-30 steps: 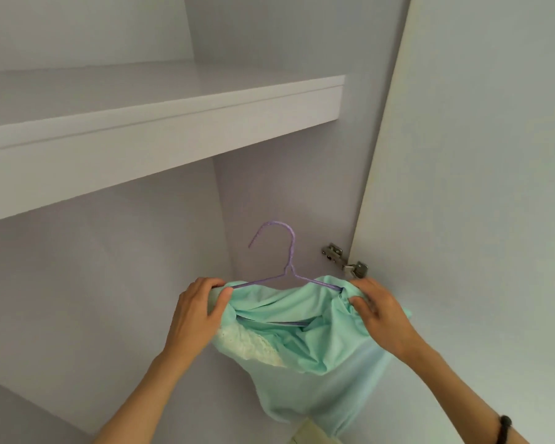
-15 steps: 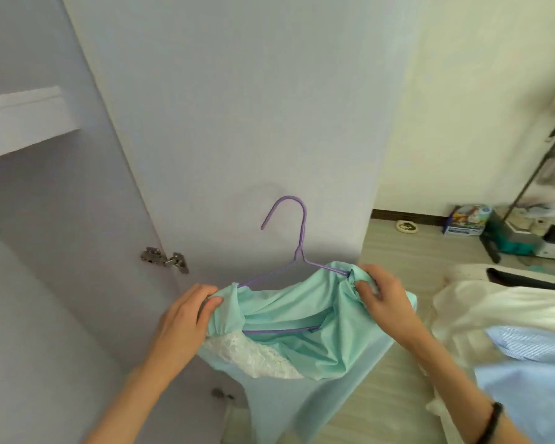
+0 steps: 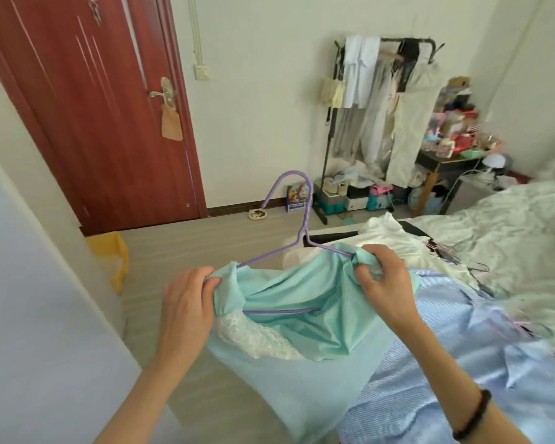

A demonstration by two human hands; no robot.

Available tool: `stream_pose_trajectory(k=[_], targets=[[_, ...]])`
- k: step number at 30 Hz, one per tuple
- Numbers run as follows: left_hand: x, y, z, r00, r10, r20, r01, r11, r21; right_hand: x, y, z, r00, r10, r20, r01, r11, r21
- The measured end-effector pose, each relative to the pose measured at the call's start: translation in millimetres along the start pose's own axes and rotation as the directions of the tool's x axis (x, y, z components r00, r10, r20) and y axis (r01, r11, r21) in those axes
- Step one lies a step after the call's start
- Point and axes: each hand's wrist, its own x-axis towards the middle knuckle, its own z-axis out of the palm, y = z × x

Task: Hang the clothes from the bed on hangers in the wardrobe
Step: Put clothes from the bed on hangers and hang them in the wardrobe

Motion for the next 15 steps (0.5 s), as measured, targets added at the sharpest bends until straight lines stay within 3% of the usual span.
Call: stream_pose_trajectory(k=[5, 15], targets=[[66, 36, 58, 0.994, 0.089, -0.065, -0.083, 0.993, 0.086, 22, 37, -29, 0.995, 0.069, -0.071, -0.068, 0.997, 0.023], [241, 85, 138, 0.945, 0.296, -0.141, -0.291, 0.955, 0.054, 143, 55, -44, 0.93, 0.111, -0.35, -0.122, 0.992, -0.01]])
